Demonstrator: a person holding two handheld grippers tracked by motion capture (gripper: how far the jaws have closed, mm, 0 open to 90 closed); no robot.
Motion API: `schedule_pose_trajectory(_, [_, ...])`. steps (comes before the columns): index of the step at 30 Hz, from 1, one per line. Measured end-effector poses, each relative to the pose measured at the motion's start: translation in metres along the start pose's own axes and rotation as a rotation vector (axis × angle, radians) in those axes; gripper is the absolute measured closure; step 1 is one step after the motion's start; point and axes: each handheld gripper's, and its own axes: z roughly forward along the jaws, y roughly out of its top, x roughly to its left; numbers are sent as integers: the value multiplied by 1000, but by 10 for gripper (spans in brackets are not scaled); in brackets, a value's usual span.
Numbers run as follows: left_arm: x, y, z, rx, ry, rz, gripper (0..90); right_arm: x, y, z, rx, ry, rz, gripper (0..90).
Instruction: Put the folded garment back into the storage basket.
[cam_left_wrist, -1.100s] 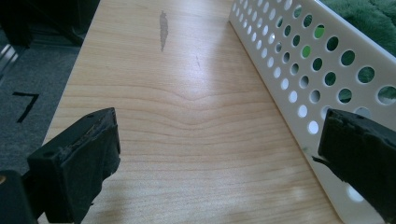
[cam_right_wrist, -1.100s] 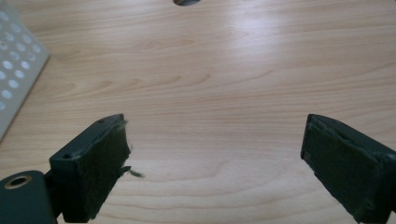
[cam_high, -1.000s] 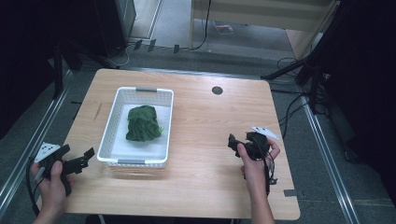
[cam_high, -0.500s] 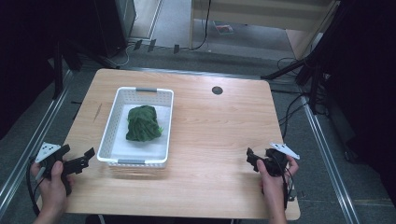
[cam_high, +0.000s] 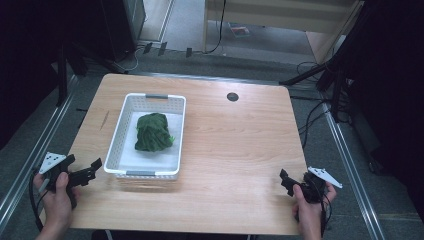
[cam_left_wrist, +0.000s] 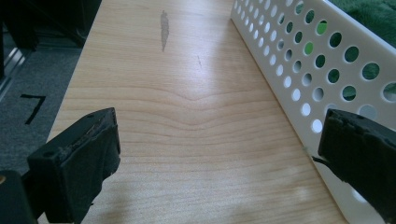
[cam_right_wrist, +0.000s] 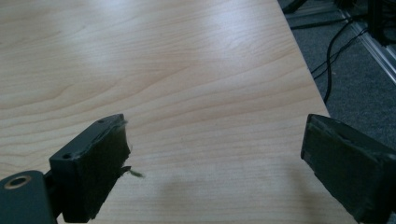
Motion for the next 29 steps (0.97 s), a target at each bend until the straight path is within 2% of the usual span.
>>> schedule_pose_trajectory(3, [0,0,0,1,1,3,0,0,-2,2,1,14,-1,79])
schedule_pose_trajectory(9, [0,0,0,4,-3,6,0,6,-3,5,4,-11,-37,66])
schedule_pose_trajectory(17, [0,0,1,11,-5,-3,0,8,-3,7,8,-35,-33,59])
schedule_pose_trajectory(29, [0,0,2,12,-1,0,0,9,-4,9,13,-39,-41,56])
